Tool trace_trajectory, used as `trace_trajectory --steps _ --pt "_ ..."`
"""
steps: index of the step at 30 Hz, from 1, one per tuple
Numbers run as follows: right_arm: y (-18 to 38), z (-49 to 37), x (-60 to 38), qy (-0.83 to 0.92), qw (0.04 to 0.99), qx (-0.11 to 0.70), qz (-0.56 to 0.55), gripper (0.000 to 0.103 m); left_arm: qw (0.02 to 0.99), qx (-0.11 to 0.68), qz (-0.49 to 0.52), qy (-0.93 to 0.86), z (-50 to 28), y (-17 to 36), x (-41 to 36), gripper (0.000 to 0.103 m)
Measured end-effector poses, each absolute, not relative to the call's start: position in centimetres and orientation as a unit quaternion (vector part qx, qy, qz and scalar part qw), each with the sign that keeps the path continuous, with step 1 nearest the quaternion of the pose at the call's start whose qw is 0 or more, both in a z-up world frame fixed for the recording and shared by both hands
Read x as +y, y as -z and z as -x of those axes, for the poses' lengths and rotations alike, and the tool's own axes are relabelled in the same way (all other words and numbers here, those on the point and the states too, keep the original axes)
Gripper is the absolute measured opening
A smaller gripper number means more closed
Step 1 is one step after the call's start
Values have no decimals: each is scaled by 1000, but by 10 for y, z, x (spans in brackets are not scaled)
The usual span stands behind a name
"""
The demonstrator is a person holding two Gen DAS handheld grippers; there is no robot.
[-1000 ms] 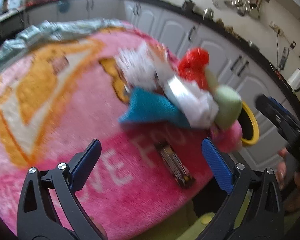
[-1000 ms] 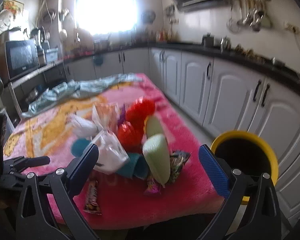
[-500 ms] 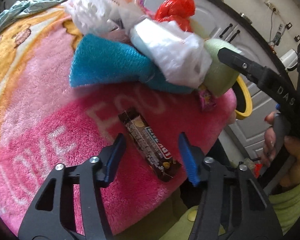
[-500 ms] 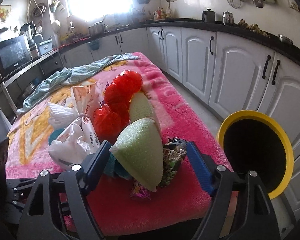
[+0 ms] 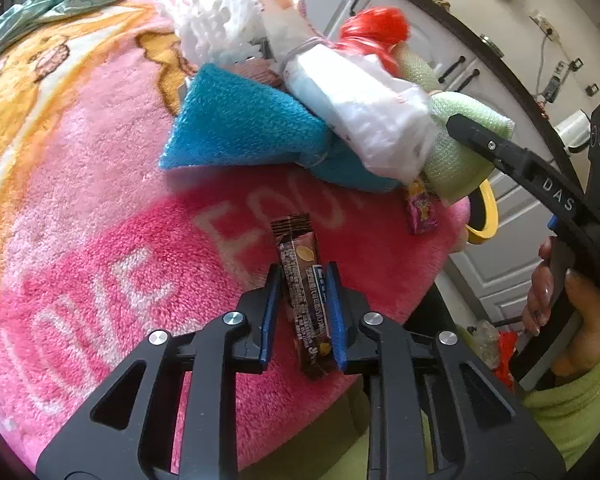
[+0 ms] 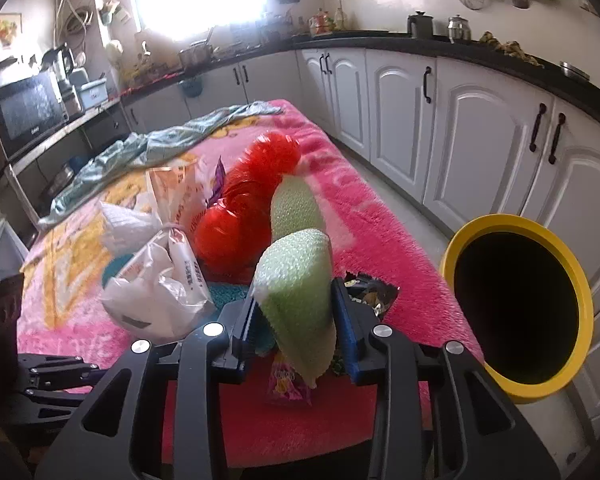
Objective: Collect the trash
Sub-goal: 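Carry the green foam sleeve to the yellow bin and release it with the right tool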
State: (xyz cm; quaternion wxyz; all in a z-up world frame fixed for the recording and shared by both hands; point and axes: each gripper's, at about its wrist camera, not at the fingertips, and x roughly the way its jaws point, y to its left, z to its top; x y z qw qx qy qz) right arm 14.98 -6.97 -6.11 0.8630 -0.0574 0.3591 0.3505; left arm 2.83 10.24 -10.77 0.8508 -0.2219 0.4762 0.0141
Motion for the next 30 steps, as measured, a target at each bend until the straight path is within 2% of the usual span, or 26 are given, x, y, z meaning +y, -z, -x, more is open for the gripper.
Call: trace_trajectory --steps 12,30 --pt "34 -140 -113 -346 871 348 -12 31 884 435 164 36 -9 74 73 14" --pt "-9 -153 -206 -284 909 296 -73 31 923 355 110 96 -74 7 4 14"
